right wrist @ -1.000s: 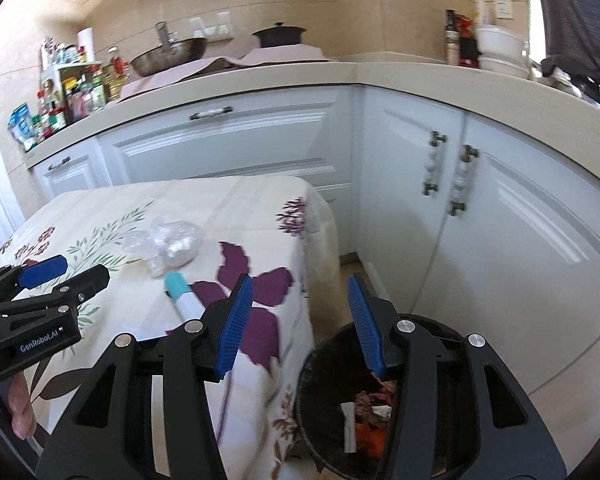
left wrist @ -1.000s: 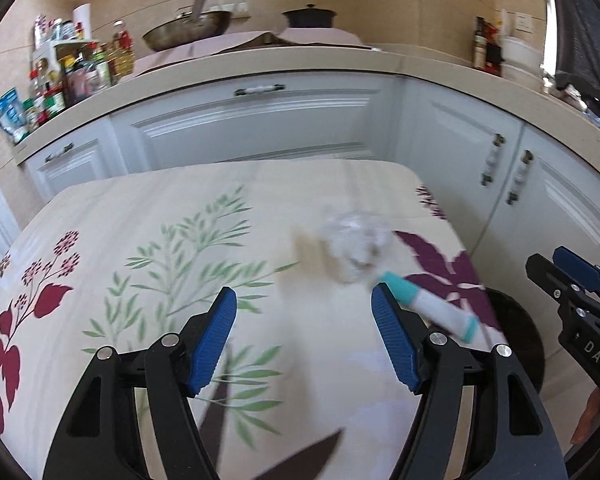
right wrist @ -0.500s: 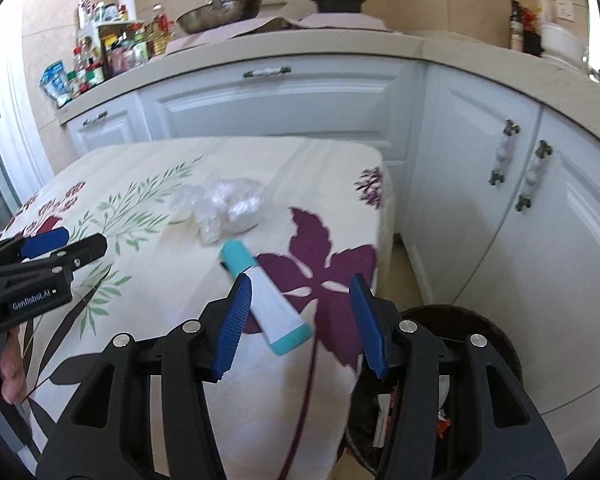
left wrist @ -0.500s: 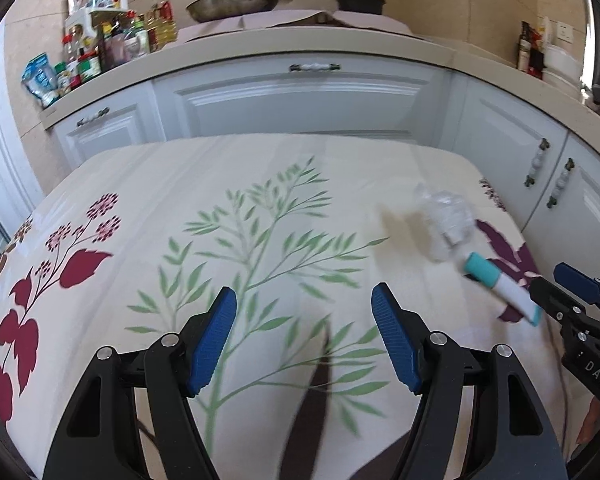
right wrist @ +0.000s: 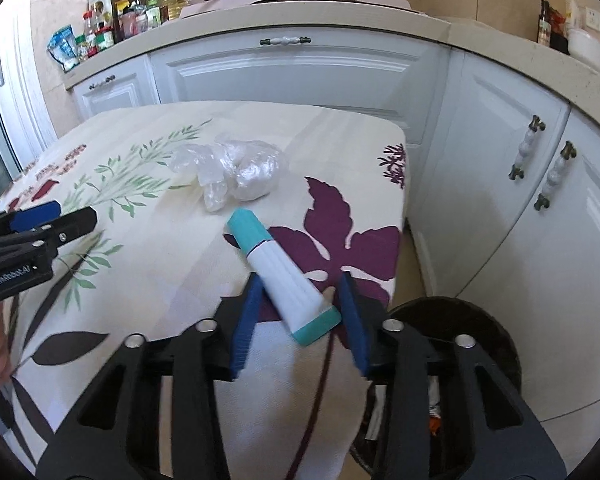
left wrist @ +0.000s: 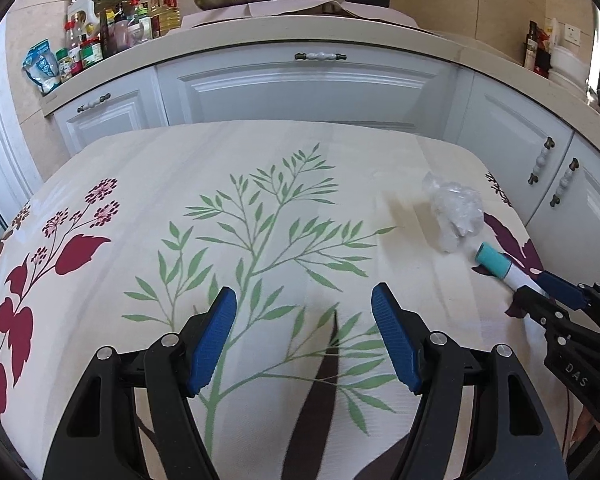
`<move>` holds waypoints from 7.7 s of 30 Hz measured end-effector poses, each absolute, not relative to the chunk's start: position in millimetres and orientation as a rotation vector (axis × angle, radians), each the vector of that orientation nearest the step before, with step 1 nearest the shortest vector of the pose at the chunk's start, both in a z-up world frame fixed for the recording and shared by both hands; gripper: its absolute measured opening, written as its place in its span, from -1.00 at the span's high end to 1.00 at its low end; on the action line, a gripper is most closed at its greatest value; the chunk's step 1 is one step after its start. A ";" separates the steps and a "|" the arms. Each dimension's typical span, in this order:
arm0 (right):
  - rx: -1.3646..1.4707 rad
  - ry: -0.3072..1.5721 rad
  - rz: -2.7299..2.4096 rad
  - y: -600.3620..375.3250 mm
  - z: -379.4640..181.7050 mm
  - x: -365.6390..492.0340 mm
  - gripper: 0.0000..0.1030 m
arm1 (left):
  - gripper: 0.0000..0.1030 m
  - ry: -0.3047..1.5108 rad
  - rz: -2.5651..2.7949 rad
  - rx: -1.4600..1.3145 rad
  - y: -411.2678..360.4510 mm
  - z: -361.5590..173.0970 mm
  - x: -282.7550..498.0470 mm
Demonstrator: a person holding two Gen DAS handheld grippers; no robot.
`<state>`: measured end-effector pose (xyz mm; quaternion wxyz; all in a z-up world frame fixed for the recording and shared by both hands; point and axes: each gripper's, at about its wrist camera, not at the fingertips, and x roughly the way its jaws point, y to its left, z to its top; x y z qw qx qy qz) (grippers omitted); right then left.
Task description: Collect trash
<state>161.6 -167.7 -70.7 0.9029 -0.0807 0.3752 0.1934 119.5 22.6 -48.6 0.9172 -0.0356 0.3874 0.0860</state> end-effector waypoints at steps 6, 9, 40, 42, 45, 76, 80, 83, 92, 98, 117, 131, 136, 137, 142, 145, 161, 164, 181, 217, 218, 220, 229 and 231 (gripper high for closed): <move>-0.141 0.774 0.400 -172.6 -69.1 160.8 0.60 | -0.33 0.800 0.154 -0.072 12.7 -48.8 121.2; -0.126 0.766 0.392 -174.9 -68.0 160.7 0.61 | -0.32 0.793 0.140 -0.065 6.4 -47.1 122.0; -0.029 0.693 0.290 -216.7 -49.1 188.3 0.61 | -0.32 0.780 0.017 0.005 -57.3 -40.6 168.7; -0.024 0.691 0.287 -219.5 -49.3 191.3 0.61 | -0.33 0.781 0.013 0.014 -61.7 -41.4 174.7; -0.018 0.692 0.283 -222.5 -50.2 195.8 0.61 | -0.32 0.788 0.010 0.023 -66.7 -43.6 183.2; -0.001 0.698 0.283 -225.5 -57.0 208.1 0.61 | 0.03 0.809 -0.001 0.022 -71.0 -50.3 208.5; 0.000 0.695 0.284 -224.9 -55.3 203.3 0.61 | 0.03 0.796 0.010 0.026 -69.2 -47.5 202.8; 0.002 0.691 0.284 -225.3 -52.8 200.2 0.61 | 0.03 0.779 0.019 0.032 -67.9 -43.5 196.7; 0.009 0.655 0.282 -225.5 -36.0 179.2 0.61 | 0.03 0.720 0.032 0.009 -61.8 -23.1 172.5; 0.005 0.619 0.281 -224.6 -19.8 161.0 0.60 | 0.03 0.679 0.031 -0.006 -56.5 -9.2 153.9; 0.014 0.572 0.228 -244.2 0.8 102.9 0.60 | 0.03 0.607 -0.035 0.000 -74.8 14.4 101.9; 0.048 0.574 0.104 -294.9 -5.2 70.3 0.60 | 0.03 0.610 -0.159 0.052 -133.2 9.1 86.7; 0.061 0.584 0.058 -315.4 -12.2 65.3 0.60 | 0.03 0.621 -0.192 0.074 -155.7 1.9 87.1; 0.065 0.587 0.048 -319.9 -13.9 64.9 0.60 | 0.03 0.625 -0.200 0.081 -161.4 -0.2 87.7; 0.079 0.593 0.018 -334.0 -19.8 66.4 0.60 | 0.02 0.632 -0.221 0.102 -179.9 -6.1 91.8; 0.083 0.594 0.008 -340.5 -22.4 68.6 0.60 | 0.02 0.628 -0.226 0.111 -189.1 -7.3 95.3; 0.093 0.617 -0.027 -357.2 -38.1 93.1 0.59 | 0.02 0.651 -0.245 0.145 -220.3 -20.7 122.7; 0.095 0.623 -0.034 -359.2 -41.2 98.5 0.59 | 0.00 0.655 -0.247 0.161 -226.1 -24.2 127.6; 0.100 0.627 -0.100 -365.7 -49.4 110.2 0.16 | -0.38 0.667 -0.235 0.156 -231.4 -29.0 142.5; 0.064 0.519 -0.098 -310.2 -1.1 32.2 -0.23 | -0.61 0.537 -0.216 0.115 -147.4 11.6 70.1; 0.063 0.518 -0.099 -308.3 -0.9 29.9 -0.23 | -0.61 0.536 -0.216 0.115 -144.1 11.5 67.2; 0.058 0.514 -0.101 -304.2 0.5 23.4 -0.23 | -0.62 0.533 -0.216 0.116 -138.7 11.1 62.2; 0.044 0.504 -0.102 -286.8 5.2 4.2 -0.24 | -0.63 0.528 -0.215 0.092 -116.9 13.8 43.9; 0.039 0.503 -0.097 -282.9 5.3 1.6 -0.25 | -0.64 0.521 -0.212 0.085 -113.4 15.6 40.3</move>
